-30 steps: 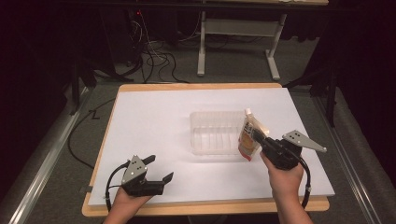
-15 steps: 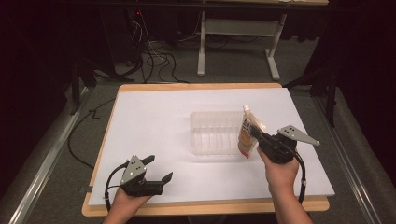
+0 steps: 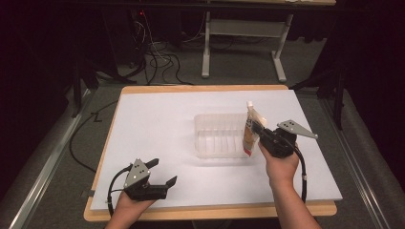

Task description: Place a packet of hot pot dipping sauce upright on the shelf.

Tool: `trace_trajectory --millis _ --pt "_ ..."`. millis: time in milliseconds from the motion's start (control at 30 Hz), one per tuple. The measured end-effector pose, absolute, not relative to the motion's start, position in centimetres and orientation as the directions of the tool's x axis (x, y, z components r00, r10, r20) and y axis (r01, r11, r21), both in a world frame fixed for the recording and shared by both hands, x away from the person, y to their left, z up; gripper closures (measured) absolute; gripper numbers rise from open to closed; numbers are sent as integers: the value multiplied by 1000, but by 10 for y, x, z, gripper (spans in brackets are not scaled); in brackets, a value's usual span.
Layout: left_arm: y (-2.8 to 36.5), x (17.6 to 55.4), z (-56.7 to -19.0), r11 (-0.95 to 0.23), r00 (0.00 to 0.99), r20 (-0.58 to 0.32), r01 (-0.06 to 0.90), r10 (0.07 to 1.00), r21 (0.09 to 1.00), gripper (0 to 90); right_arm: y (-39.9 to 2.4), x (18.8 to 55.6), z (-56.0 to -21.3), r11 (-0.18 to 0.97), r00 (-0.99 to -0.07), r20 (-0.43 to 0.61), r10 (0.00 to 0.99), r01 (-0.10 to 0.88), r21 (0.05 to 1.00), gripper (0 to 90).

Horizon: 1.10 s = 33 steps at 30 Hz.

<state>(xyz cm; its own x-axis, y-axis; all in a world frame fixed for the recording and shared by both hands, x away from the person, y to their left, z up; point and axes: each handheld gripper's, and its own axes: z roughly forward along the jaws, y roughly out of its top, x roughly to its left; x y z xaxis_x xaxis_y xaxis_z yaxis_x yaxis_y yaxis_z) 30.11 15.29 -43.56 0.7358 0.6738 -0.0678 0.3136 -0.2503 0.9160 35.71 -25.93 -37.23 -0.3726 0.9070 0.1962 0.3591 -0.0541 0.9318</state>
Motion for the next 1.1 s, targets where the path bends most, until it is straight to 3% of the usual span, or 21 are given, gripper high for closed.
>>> trace_trajectory --millis 1100 --pt "155 302 -436 -251 737 -70 316 672 915 128 -256 396 -377 -34 -303 148 941 351 936 900"
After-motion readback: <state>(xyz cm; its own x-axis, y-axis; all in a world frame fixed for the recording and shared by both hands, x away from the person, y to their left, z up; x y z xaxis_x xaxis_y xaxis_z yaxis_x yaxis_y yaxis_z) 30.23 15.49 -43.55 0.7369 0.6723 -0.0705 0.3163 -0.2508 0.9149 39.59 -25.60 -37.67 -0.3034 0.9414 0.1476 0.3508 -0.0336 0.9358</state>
